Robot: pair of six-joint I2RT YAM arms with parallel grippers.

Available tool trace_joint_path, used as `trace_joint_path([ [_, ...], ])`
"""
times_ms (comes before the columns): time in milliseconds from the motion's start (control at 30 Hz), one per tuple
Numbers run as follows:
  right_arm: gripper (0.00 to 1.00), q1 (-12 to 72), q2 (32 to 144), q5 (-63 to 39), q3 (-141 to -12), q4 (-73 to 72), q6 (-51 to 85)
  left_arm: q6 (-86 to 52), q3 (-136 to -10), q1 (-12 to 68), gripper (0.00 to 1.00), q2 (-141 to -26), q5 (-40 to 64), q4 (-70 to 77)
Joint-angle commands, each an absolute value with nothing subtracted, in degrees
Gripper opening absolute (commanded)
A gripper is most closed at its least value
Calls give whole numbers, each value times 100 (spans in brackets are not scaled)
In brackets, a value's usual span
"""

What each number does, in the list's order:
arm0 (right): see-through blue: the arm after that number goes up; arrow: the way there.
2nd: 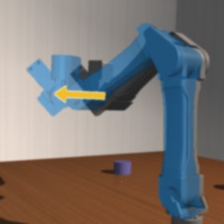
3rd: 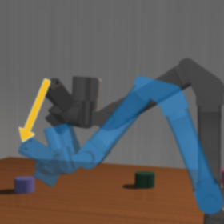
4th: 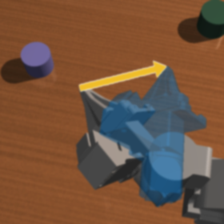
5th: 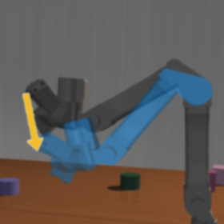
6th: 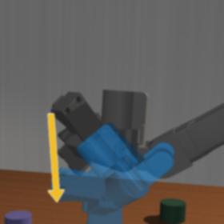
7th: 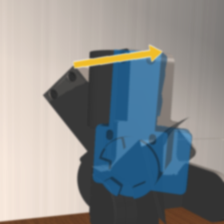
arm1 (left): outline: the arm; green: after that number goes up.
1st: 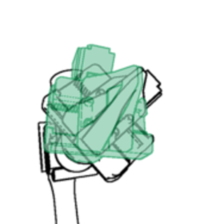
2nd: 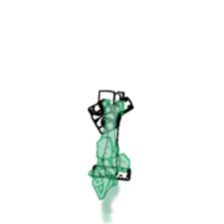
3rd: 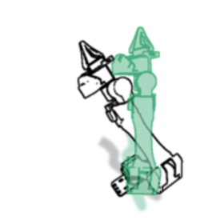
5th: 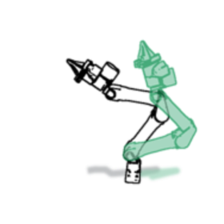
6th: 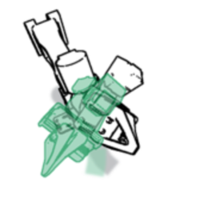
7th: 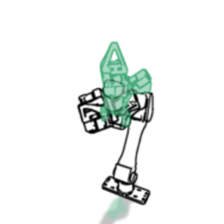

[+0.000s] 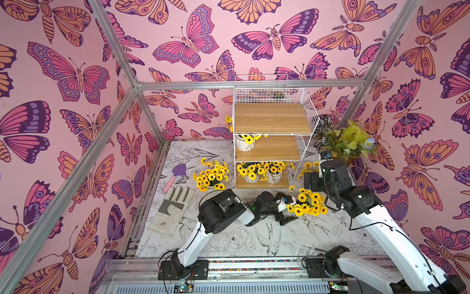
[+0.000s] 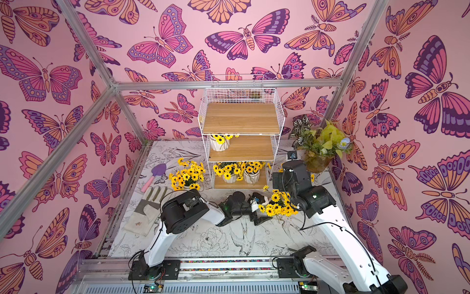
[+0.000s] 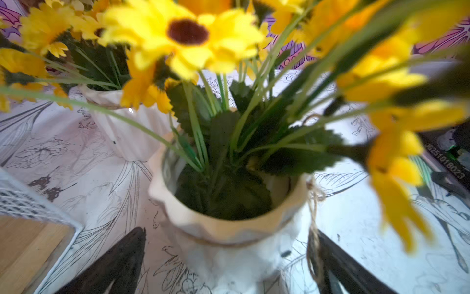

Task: Take the sunflower pots off the shelves
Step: Place the sunflower pot at the center of the board.

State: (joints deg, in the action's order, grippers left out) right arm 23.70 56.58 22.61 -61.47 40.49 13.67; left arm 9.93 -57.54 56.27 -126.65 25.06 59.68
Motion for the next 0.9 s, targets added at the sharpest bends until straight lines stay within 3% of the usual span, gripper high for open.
trace_joint_path([
  [0,99,2338,5590,2172,-6117,4061,1425,901,-5454,5616,100,-12335,2053,6328],
  [300,99,2591,6152,1364,-6405,3524,1338,861,-4962,5840,100,-11824,1027,6073],
  [567,99,3433,6309,1653,-6288,2472,950,724,-3764,6161,100,-10014,-246,5353],
  [867,99,3686,6828,1182,-6088,1147,801,266,-3067,6198,100,-7394,-930,3228],
])
